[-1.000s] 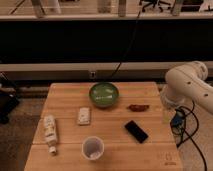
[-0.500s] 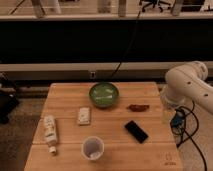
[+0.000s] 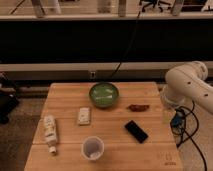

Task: Push the eraser across the table

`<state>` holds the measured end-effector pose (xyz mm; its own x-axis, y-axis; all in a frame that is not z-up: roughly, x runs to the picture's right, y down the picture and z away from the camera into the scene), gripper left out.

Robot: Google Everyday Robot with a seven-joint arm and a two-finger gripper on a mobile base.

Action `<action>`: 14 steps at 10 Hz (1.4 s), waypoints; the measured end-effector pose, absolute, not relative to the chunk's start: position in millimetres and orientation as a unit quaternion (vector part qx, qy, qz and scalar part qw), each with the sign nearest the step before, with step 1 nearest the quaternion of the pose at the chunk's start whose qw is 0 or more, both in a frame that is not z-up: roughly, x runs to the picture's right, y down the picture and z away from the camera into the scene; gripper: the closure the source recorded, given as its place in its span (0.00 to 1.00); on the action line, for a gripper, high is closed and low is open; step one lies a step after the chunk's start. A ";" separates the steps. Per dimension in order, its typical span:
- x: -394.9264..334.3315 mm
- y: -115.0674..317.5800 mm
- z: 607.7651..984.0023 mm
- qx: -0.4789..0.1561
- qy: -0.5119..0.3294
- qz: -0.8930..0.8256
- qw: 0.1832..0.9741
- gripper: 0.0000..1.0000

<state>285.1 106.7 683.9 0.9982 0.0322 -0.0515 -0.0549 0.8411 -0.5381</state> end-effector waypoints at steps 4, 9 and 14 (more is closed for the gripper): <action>266.2 127.3 691.6 -0.287 0.012 0.018 0.958 0.20; 250.7 145.4 700.9 -0.299 0.003 0.004 0.954 0.20; 240.2 164.0 715.0 -0.317 -0.003 -0.008 0.948 0.20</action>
<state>240.2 164.0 715.0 0.9999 -0.0121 0.0112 0.0164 0.7990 -0.6011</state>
